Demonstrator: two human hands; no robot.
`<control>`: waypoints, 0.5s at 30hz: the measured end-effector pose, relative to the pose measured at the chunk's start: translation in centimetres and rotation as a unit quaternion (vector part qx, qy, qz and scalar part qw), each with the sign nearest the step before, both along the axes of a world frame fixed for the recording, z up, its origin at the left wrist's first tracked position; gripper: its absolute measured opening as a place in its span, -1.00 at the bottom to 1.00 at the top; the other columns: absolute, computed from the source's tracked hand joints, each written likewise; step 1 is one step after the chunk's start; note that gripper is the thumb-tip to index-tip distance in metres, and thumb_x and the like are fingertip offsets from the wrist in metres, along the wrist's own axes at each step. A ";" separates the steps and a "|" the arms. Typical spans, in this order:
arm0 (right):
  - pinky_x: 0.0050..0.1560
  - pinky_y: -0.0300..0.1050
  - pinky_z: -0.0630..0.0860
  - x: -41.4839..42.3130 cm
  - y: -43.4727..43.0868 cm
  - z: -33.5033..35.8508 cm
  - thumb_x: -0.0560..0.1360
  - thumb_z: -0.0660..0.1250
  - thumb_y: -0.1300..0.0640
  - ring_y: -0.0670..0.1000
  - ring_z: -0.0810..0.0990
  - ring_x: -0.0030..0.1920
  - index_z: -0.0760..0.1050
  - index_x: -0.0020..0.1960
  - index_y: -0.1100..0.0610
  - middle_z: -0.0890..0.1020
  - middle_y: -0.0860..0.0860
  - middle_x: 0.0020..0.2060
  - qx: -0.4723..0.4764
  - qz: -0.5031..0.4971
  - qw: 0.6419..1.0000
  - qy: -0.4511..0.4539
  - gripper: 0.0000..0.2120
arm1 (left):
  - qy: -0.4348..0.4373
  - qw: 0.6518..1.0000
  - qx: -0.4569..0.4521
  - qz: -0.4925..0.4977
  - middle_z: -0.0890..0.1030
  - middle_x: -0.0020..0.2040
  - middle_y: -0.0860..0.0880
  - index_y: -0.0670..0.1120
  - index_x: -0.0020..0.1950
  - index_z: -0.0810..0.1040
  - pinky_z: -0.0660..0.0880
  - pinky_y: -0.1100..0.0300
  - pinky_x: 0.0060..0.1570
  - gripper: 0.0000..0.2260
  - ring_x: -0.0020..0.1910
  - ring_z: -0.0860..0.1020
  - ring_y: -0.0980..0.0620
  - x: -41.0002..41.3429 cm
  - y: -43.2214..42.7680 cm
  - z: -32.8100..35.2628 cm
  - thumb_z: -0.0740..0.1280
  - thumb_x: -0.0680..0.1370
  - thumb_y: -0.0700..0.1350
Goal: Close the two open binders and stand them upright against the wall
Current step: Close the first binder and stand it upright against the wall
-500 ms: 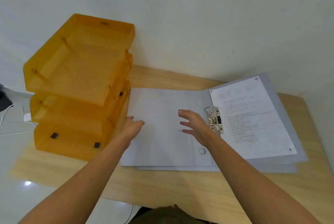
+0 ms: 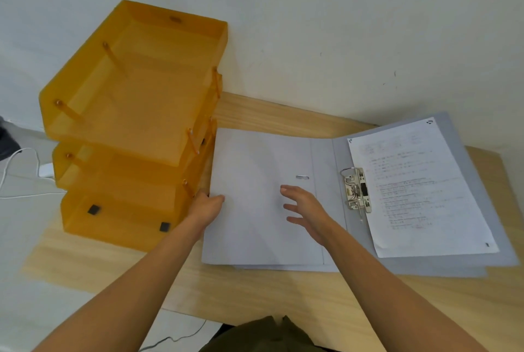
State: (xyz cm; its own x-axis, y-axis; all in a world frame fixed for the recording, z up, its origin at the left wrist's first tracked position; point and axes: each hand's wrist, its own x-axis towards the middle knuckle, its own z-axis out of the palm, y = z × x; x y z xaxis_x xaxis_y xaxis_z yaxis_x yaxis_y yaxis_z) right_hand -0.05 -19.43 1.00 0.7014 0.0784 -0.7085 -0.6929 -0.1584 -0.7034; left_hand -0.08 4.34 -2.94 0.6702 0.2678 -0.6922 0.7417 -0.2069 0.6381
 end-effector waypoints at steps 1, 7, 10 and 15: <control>0.37 0.15 0.43 0.1 0.1 0.1 0.60 0.28 -0.06 0.14 0.44 0.40 0.39 0.47 0.05 0.45 0.01 0.42 0.000 0.000 1.000 -0.001 -0.53 | -0.013 1.000 -0.003 -0.002 0.57 0.36 -0.17 -0.18 0.45 0.44 0.52 -0.09 0.25 -0.61 0.28 0.56 -0.21 0.0 0.1 0.1 0.30 0.64 -0.10; 0.36 0.14 0.45 1.0 0.6 0.7 0.58 0.30 -0.07 0.11 0.45 0.38 0.43 0.44 0.01 0.47 -0.02 0.40 0.003 0.005 1.000 -0.013 -0.55 | -0.085 0.994 -0.065 -0.016 0.70 0.17 -0.11 -0.10 0.18 0.65 0.63 0.02 0.04 -0.75 0.10 0.69 -0.10 -0.5 0.9 1.6 0.34 0.62 0.02; 0.33 0.11 0.46 0.9 0.6 1.1 0.58 0.30 -0.07 0.07 0.46 0.36 0.48 0.41 -0.02 0.50 -0.04 0.37 0.009 0.008 1.000 -0.029 -0.59 | -0.075 0.988 -0.136 -0.016 0.74 0.11 -0.09 0.04 0.05 0.67 0.64 0.13 -0.11 -0.74 -0.03 0.74 0.00 -0.9 0.2 3.0 0.26 0.63 0.15; 0.32 0.10 0.47 1.3 -0.4 2.5 0.57 0.29 -0.06 0.03 0.46 0.34 0.52 0.36 -0.10 0.53 -0.13 0.28 0.021 0.015 0.998 -0.056 -0.64 | -0.046 0.918 -0.393 0.001 0.67 0.28 -0.13 0.12 0.38 0.56 0.63 -0.11 0.08 -0.46 0.25 0.65 -0.18 -0.3 -1.9 5.5 0.11 0.57 0.37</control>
State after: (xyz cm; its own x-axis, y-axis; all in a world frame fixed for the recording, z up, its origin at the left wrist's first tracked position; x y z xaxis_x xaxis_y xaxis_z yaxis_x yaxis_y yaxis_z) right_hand 1.22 -19.81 3.53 0.7732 0.1289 -0.6209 -0.6042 -0.1476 -0.7830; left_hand -0.37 2.45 2.53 0.7352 -0.2887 -0.6133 0.6774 0.3460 0.6491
